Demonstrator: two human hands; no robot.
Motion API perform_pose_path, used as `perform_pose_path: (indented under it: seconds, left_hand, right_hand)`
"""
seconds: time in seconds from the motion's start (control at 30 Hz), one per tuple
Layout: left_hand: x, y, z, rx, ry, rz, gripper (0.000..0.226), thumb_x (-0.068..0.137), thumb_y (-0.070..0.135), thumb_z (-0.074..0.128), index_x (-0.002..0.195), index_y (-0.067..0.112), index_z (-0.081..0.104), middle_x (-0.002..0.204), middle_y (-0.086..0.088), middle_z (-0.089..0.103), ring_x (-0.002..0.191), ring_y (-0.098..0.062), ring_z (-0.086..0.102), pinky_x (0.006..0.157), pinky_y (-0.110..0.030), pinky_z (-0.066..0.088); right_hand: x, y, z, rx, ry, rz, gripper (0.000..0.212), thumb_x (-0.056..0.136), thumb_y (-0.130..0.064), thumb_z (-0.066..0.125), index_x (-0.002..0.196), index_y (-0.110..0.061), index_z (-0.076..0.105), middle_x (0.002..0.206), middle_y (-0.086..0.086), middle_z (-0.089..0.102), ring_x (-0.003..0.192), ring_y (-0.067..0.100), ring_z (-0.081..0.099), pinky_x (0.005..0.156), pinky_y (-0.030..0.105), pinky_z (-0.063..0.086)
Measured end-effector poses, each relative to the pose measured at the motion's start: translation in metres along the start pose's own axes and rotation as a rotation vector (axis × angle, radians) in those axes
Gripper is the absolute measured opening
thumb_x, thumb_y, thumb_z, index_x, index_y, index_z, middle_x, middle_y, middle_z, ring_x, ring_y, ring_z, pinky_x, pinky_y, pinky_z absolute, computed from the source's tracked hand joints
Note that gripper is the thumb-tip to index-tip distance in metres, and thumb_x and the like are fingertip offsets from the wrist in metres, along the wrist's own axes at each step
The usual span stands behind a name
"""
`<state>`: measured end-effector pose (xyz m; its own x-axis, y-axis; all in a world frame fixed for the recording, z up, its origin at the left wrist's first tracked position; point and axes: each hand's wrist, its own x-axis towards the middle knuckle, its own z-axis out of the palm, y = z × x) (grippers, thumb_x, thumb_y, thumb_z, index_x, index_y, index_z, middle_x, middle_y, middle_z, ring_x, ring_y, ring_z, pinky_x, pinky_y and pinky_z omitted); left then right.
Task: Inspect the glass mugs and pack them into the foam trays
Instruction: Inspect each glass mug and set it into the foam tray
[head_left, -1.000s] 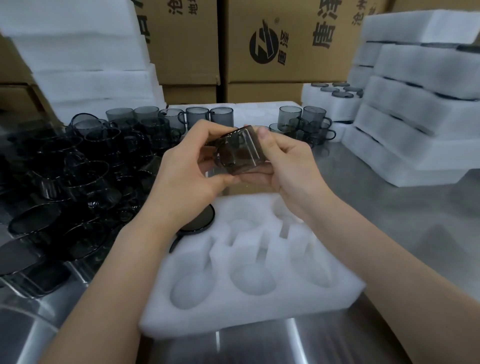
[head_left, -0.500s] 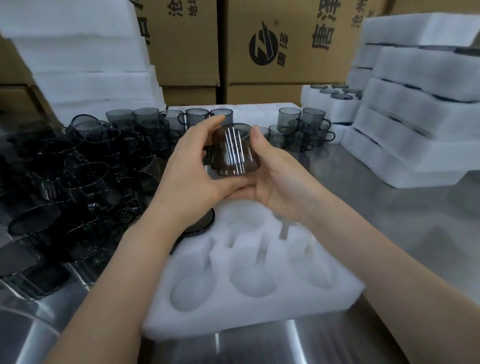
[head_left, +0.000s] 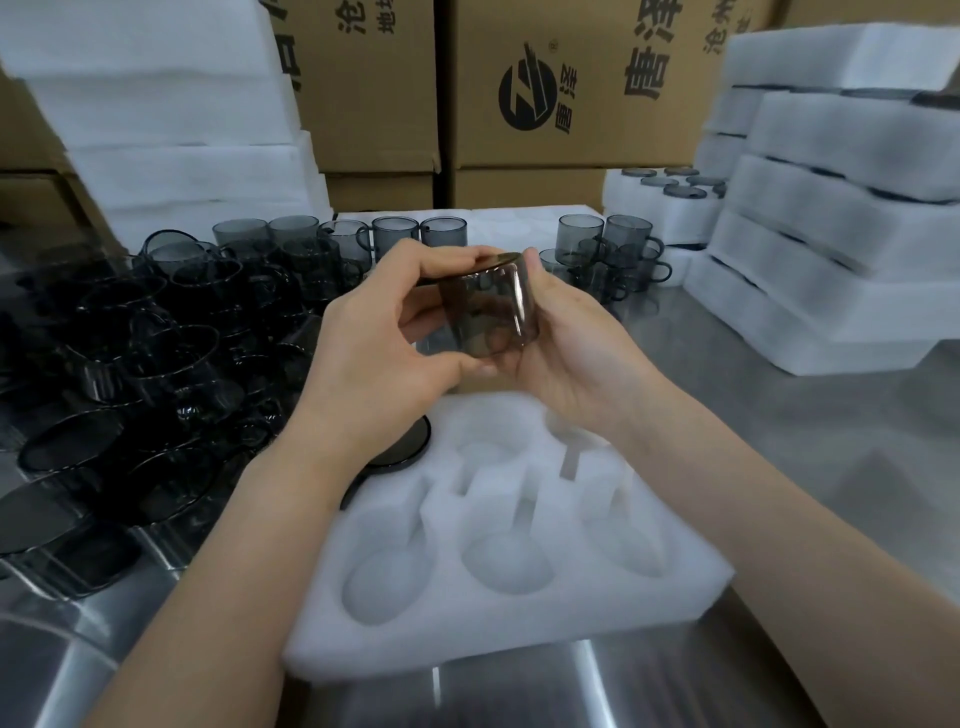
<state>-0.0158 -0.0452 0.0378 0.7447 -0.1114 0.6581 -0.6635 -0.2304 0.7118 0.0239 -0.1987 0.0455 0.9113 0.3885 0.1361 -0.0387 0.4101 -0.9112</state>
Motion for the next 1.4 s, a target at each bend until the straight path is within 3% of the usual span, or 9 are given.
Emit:
perform_pose_path:
  seconds: [0.1,0.23,0.37,0.5,0.7,0.97,1.1,1.23,1.4]
  left_hand:
    - [0.001,-0.002,0.0,-0.086,0.005,-0.051,0.066,0.058,-0.011,0.077,0.108,0.025,0.055,0.131,0.005,0.061,0.121,-0.013,0.059,0.101,-0.037,0.05]
    - [0.003,-0.007,-0.002,0.05,-0.019,-0.081,0.068,0.064,-0.004,0.081,0.109,0.036,0.05,0.137,0.013,0.056,0.119,-0.002,0.057,0.095,-0.023,0.05]
    - [0.002,-0.006,-0.001,0.198,-0.038,-0.096,0.077,0.06,0.019,0.09,0.124,0.033,0.05,0.128,0.023,0.055,0.116,0.01,0.051,0.093,-0.006,0.037]
    - [0.001,0.002,0.0,0.252,-0.038,-0.066,0.076,0.065,0.043,0.08,0.134,0.029,0.051,0.124,0.019,0.059,0.116,0.007,0.052,0.098,-0.011,0.039]
    - [0.002,0.002,0.0,0.198,-0.039,-0.033,0.059,0.07,0.028,0.079,0.124,0.032,0.055,0.114,0.02,0.064,0.108,-0.001,0.06,0.099,-0.027,0.048]
    - [0.003,-0.003,-0.003,0.225,0.032,-0.028,0.056,0.075,0.026,0.073,0.127,0.03,0.052,0.123,0.01,0.056,0.12,-0.006,0.052,0.105,-0.034,0.043]
    - [0.003,-0.002,-0.002,0.163,0.002,-0.053,0.056,0.073,0.021,0.074,0.122,0.034,0.051,0.122,0.011,0.06,0.119,-0.012,0.056,0.104,-0.043,0.045]
    - [0.002,-0.005,-0.003,0.131,-0.016,-0.061,0.059,0.071,0.013,0.074,0.123,0.03,0.051,0.122,0.011,0.06,0.12,-0.01,0.057,0.108,-0.042,0.043]
    - [0.004,-0.005,-0.007,0.267,0.009,-0.061,0.071,0.07,0.01,0.084,0.133,0.021,0.055,0.126,0.009,0.059,0.119,-0.005,0.054,0.106,-0.036,0.043]
  right_hand:
    - [-0.001,-0.001,0.0,0.015,-0.042,0.086,0.045,0.101,-0.048,0.037,0.122,-0.013,0.058,0.094,0.009,0.065,0.066,0.017,0.061,0.066,0.035,0.046]
    - [-0.003,-0.001,0.0,0.048,-0.117,0.176,0.082,0.082,-0.06,0.047,0.139,-0.001,0.049,0.119,0.02,0.064,0.093,0.028,0.066,0.08,0.036,0.054]
    - [-0.004,-0.002,-0.001,-0.005,-0.034,0.088,0.064,0.089,-0.05,0.05,0.125,0.003,0.058,0.114,0.027,0.067,0.085,0.033,0.071,0.067,0.037,0.06]
    - [-0.005,0.0,-0.001,-0.159,0.061,0.003,0.058,0.098,-0.041,0.047,0.128,0.009,0.05,0.12,0.028,0.065,0.104,0.042,0.067,0.089,0.056,0.055]
    - [-0.006,0.001,0.001,-0.147,0.174,-0.069,0.022,0.1,-0.028,0.052,0.105,-0.007,0.053,0.084,0.013,0.069,0.075,0.032,0.068,0.061,0.041,0.06]
    - [-0.002,0.0,-0.003,0.046,0.122,-0.063,0.037,0.105,-0.038,0.038,0.084,-0.014,0.057,0.083,0.009,0.072,0.076,0.024,0.072,0.062,0.036,0.058]
    - [0.0,0.0,-0.006,0.067,0.06,-0.061,0.014,0.102,-0.018,0.05,0.103,-0.012,0.063,0.095,0.009,0.067,0.081,0.02,0.067,0.065,0.032,0.057]
    - [-0.001,0.001,-0.006,0.083,-0.057,0.063,0.037,0.09,-0.034,0.058,0.118,-0.011,0.061,0.107,0.016,0.065,0.089,0.024,0.068,0.07,0.034,0.058]
    - [-0.004,0.001,-0.005,0.01,-0.104,0.02,0.033,0.096,-0.028,0.056,0.12,-0.006,0.061,0.105,0.019,0.065,0.083,0.025,0.069,0.069,0.034,0.058]
